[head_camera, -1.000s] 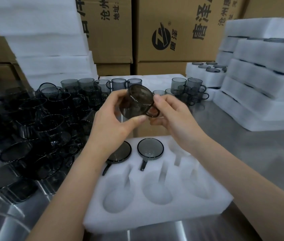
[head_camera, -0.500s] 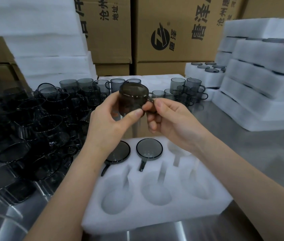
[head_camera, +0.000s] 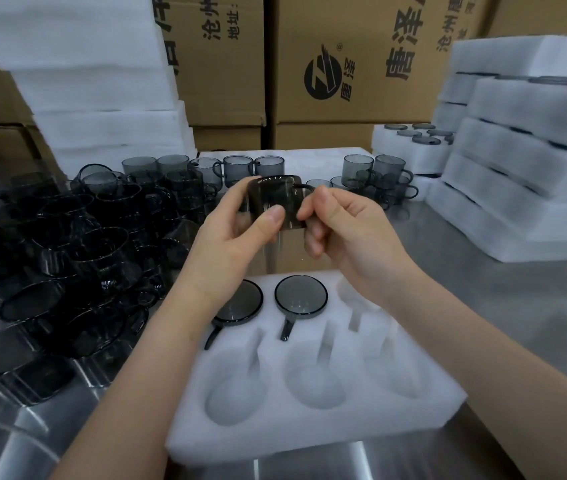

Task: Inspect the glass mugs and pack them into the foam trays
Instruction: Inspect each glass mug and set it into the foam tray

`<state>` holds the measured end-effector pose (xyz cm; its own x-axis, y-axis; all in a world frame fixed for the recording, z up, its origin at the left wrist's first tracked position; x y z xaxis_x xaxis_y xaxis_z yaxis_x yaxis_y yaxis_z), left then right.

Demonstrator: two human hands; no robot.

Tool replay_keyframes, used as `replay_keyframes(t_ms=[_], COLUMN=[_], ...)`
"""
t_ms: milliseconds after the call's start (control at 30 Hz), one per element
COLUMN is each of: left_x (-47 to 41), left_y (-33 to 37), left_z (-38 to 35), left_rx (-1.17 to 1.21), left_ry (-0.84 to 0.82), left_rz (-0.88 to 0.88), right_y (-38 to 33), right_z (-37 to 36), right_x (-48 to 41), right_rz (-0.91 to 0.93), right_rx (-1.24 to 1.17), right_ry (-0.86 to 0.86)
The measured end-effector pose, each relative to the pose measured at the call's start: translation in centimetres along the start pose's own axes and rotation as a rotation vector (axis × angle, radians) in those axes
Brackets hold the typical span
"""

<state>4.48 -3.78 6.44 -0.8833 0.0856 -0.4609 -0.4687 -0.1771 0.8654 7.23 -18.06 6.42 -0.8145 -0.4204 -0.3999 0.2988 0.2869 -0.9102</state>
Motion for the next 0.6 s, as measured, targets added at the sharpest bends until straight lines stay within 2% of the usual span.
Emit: replay_keyframes(t_ms=[233, 333, 400, 600], left_x=[0.1, 0.1, 0.2, 0.0], left_y=[-0.1, -0.1, -0.2, -1.0], left_z=[-0.4, -0.3, -0.2, -0.5], left_rx=[-0.124, -0.065, -0.008, -0.07], left_ry=[-0.077, -0.045, -0.029, -0.114], left_rz=[-0.029, -0.04, -0.033, 0.029], right_y=[0.8, 0.7, 0.4, 1.2], right_z=[0.3, 0.6, 0.9, -1.0], right_x=[0.1, 0.1, 0.0, 0.2], right_rz=[-0.186, -0.144, -0.097, -0.195], right_rx=[-0.038, -0.107, -0.054, -0.09], right_ry=[0.051, 0.101, 0.14, -0.113])
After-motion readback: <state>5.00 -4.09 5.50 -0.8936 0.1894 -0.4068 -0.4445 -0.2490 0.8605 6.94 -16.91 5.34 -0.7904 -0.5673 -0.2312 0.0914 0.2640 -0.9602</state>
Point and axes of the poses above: each hand's wrist, its own x-axis away from the middle knuckle, its own z-axis out of the back of the hand, y = z × x, the point moved 6 cm from there along -x, towards the middle knuckle, and after that the axes turned 4 degrees about -y, right-handed, at the moved point
